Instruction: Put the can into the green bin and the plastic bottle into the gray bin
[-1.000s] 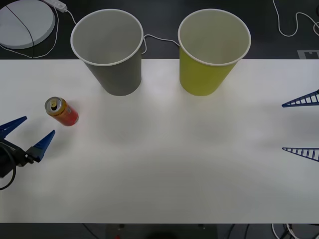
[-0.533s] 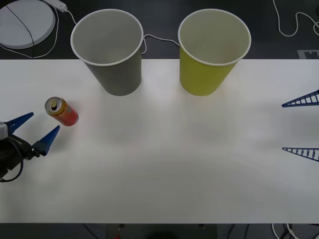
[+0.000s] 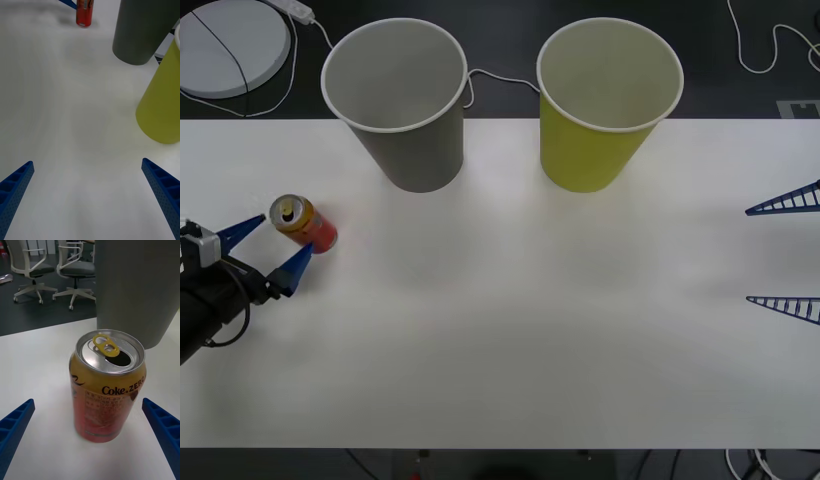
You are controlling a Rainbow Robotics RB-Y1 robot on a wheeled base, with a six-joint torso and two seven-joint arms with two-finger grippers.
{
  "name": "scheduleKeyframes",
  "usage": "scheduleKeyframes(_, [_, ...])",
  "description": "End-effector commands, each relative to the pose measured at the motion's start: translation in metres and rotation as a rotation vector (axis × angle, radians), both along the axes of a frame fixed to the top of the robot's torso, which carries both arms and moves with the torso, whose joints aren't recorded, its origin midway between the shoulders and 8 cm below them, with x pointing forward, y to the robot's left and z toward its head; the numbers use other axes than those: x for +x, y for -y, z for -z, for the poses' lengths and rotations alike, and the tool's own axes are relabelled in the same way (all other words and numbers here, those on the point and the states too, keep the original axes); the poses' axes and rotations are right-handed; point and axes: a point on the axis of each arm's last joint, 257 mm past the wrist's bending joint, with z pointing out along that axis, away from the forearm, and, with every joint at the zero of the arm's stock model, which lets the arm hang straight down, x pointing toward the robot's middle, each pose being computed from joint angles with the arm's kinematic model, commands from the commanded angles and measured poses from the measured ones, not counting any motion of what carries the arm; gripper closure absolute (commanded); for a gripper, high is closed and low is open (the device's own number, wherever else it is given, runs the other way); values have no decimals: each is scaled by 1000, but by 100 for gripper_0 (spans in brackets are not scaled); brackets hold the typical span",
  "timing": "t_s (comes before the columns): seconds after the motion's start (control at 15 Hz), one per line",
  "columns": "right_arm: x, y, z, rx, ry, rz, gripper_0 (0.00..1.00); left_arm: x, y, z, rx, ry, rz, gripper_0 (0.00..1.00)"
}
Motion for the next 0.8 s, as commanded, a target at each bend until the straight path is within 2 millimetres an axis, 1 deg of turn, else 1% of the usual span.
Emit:
scheduleKeyframes(0.07, [0,0,0,0,0,0,0,11,8,5,-15,-12,5,0])
scheduleKeyframes(0.4, [0,0,0,0,0,0,0,31,24,7,-26,-28,27,0])
scheduleKeyframes(0.73, [0,0,0,0,0,0,0,35,27,6,-28,-26,25,0])
scheduleKeyframes(0.8, [0,0,0,0,0,0,0,35,27,5,-26,-25,25,11])
